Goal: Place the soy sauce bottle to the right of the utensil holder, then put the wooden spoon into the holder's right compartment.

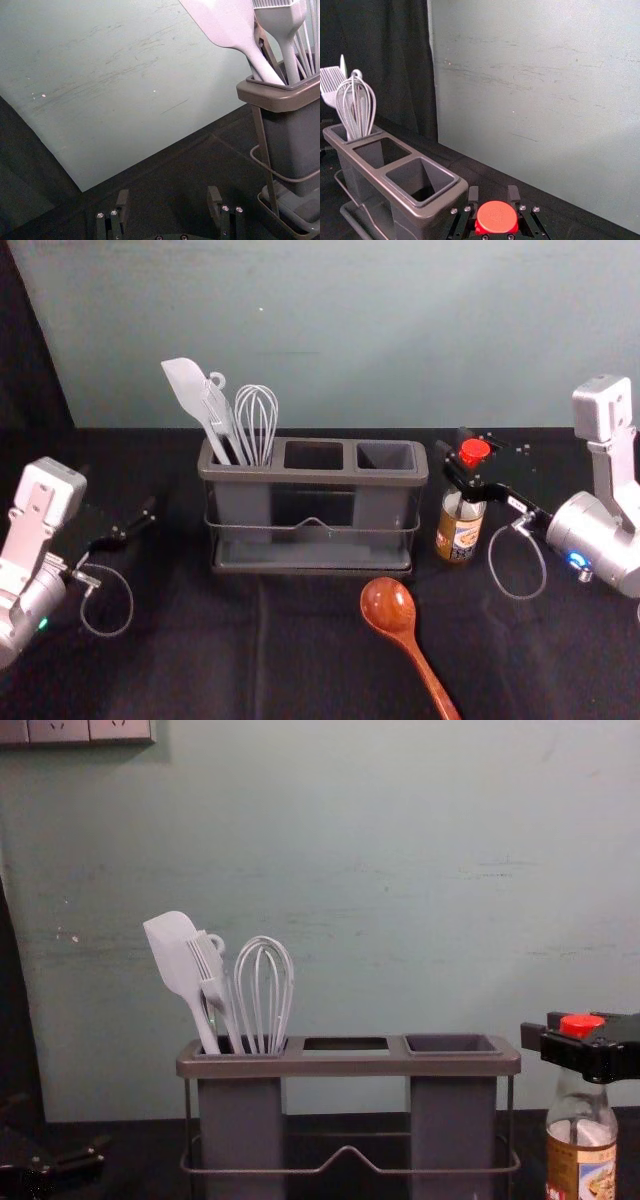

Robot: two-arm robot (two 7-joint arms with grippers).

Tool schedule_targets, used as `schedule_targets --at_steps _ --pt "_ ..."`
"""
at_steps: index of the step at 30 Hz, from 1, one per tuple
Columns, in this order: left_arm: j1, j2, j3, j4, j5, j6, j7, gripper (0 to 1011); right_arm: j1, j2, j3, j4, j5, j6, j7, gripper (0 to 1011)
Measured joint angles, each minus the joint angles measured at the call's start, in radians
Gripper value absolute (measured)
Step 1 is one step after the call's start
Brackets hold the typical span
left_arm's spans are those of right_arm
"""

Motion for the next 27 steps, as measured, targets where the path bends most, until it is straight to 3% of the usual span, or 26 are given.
schedule_targets --at_steps 17,27 --pt "0.000 0.000 0.000 0.000 0.000 0.000 0.000 1011 0.002 -0.005 0.001 0.004 0.001 -0.002 -0.003 375" --pt "0.000 0.000 0.000 0.000 0.000 0.000 0.000 1011 0.002 -0.004 0.001 0.003 0.001 -0.002 -0.003 703"
